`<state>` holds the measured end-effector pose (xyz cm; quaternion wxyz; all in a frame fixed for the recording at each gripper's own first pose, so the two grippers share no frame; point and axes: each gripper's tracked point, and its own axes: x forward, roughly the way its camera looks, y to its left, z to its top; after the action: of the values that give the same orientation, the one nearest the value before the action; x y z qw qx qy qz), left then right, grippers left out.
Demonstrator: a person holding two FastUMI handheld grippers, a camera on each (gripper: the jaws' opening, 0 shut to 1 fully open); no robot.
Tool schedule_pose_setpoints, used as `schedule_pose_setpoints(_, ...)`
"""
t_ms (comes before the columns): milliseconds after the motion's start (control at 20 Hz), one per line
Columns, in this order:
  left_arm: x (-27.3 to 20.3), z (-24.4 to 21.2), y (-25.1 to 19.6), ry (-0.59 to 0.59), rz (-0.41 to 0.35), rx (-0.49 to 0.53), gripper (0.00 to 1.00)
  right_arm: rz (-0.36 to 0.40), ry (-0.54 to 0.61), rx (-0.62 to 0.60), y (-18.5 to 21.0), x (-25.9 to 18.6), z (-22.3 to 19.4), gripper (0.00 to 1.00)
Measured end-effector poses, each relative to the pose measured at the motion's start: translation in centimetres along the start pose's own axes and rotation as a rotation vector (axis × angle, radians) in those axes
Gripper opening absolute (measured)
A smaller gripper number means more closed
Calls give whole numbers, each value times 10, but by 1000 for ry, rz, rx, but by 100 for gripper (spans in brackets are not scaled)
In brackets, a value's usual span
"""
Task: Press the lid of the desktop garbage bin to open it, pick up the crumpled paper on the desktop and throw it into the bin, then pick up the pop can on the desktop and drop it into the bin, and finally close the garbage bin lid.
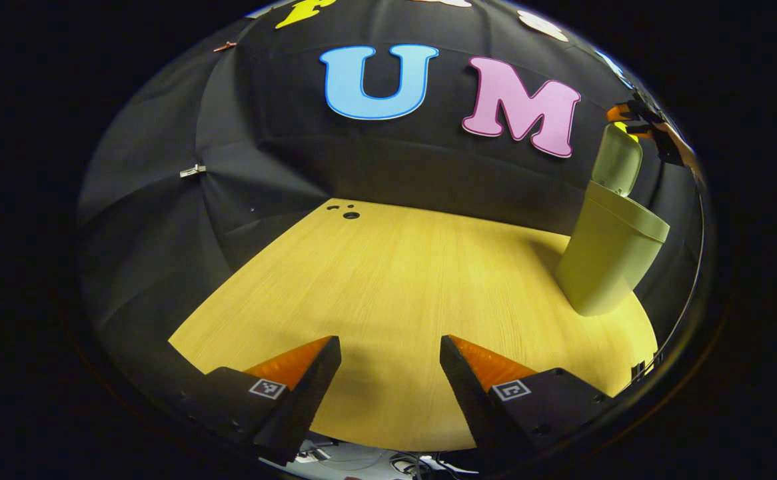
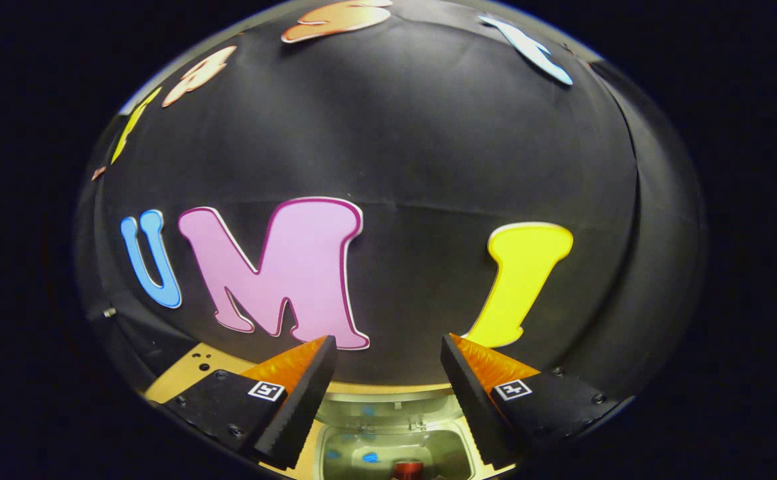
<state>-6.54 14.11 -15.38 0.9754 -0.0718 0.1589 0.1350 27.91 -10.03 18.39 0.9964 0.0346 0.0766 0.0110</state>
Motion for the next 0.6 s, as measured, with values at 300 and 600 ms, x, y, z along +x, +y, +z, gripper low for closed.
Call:
schedule_pose_setpoints(300, -10, -10, 33, 18, 65, -69, 96, -34, 86, -10, -9, -8, -41, 99)
schedule_pose_setpoints(600, -8, -19, 36, 41, 66, -92, 96, -53, 130, -42, -14, -30, -90, 100)
